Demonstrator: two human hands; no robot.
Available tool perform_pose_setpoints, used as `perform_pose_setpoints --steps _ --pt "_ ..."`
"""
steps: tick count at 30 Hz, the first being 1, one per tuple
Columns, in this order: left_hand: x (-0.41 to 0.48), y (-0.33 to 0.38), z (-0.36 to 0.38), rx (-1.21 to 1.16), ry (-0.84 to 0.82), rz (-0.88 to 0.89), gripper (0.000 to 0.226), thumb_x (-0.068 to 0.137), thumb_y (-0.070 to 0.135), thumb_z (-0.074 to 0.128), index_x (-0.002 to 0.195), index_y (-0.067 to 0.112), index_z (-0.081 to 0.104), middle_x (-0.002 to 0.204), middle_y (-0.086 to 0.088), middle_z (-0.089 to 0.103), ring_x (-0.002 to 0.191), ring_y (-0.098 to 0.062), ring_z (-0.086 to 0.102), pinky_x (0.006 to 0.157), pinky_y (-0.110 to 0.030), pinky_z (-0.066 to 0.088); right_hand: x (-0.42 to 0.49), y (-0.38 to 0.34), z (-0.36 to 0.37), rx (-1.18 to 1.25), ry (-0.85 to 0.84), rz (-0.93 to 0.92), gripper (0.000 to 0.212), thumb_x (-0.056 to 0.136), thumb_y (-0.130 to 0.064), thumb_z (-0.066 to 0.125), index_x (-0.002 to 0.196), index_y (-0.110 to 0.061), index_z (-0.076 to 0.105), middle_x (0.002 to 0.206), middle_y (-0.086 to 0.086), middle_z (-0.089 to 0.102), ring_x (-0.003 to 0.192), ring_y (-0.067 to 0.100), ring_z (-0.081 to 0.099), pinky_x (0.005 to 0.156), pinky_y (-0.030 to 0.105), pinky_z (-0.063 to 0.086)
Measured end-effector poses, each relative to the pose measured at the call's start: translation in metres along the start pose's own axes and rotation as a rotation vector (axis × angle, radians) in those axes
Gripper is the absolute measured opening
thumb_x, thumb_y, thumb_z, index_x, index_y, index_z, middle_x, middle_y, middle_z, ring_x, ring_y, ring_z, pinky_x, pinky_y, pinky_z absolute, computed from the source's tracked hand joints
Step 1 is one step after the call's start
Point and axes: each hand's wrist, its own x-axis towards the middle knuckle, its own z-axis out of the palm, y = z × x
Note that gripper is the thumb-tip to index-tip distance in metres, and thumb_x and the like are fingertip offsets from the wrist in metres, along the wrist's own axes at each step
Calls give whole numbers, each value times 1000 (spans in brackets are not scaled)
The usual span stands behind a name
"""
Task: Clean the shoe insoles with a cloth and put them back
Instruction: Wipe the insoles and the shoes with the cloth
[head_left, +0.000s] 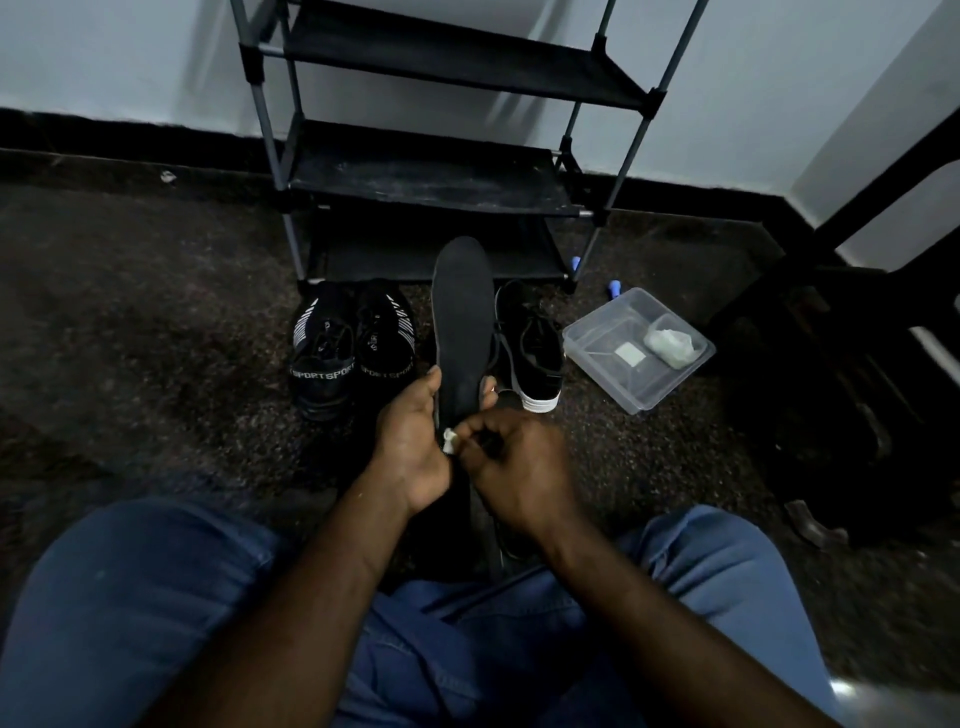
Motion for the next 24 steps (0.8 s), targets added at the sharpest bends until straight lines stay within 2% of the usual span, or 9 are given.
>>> perform_pose_setpoints --steps 3,5,8,12,15,18,20,22,24 --pt "1 -4 0 35 3 -13 53 106 38 42 140 0 58 112 -17 72 98 -24 70 84 -36 62 -1 -8 4 16 -13 -45 13 80 -30 67 86 -27 78 84 -10 74 79 12 67 75 37 55" --pt "0 -5 0 36 8 -13 54 106 38 41 140 0 57 108 -15 73 98 -24 69 85 -36 60 -2 -6 7 -43 -3 -85 13 81 -32 66 87 -27 76 86 -10 74 82 15 65 77 37 53" --pt "-1 -4 -1 11 -6 -13 51 106 37 41 136 1 60 107 -15 72 97 -24 68 91 -37 55 -1 0 2 -117 -25 -121 13 83 -38 66 88 -30 75 88 -11 72 84 15 63 77 36 51" --pt "3 -2 -5 -63 -63 22 44 106 34 43 132 5 63 121 -17 69 104 -25 67 97 -38 54 14 8 -11 -317 -24 -144 15 83 -40 67 87 -29 76 87 -6 72 85 23 62 74 37 52" --pt "2 -5 -4 -51 -95 14 40 107 32 40 121 7 68 112 -12 73 97 -24 70 90 -36 55 28 12 -18 -415 53 -141 19 82 -41 64 88 -26 76 87 -3 71 86 27 61 71 41 52" --pt "0 -7 -1 -33 -85 -1 41 108 32 38 115 8 70 107 -12 75 91 -23 72 82 -34 57 29 13 -16 -385 92 -137 20 81 -38 62 88 -26 75 85 -2 71 82 27 61 69 39 52" --pt "-1 -4 0 -71 -65 12 41 108 31 39 122 5 68 116 -16 72 94 -24 70 82 -35 62 19 12 -8 -311 54 -101 21 80 -38 60 88 -27 76 85 -2 73 80 25 63 70 37 52" --pt "0 1 0 -114 -37 22 45 108 30 40 137 2 60 135 -21 63 99 -26 67 90 -37 59 6 11 0 -212 22 -40 21 81 -39 60 89 -28 77 85 -3 74 81 22 66 73 34 53" --pt "1 2 0 -101 -33 18 49 107 31 41 144 1 53 143 -21 57 98 -26 68 89 -36 59 1 8 4 -86 19 23 18 82 -37 66 90 -27 78 85 -6 75 80 18 68 75 35 55"
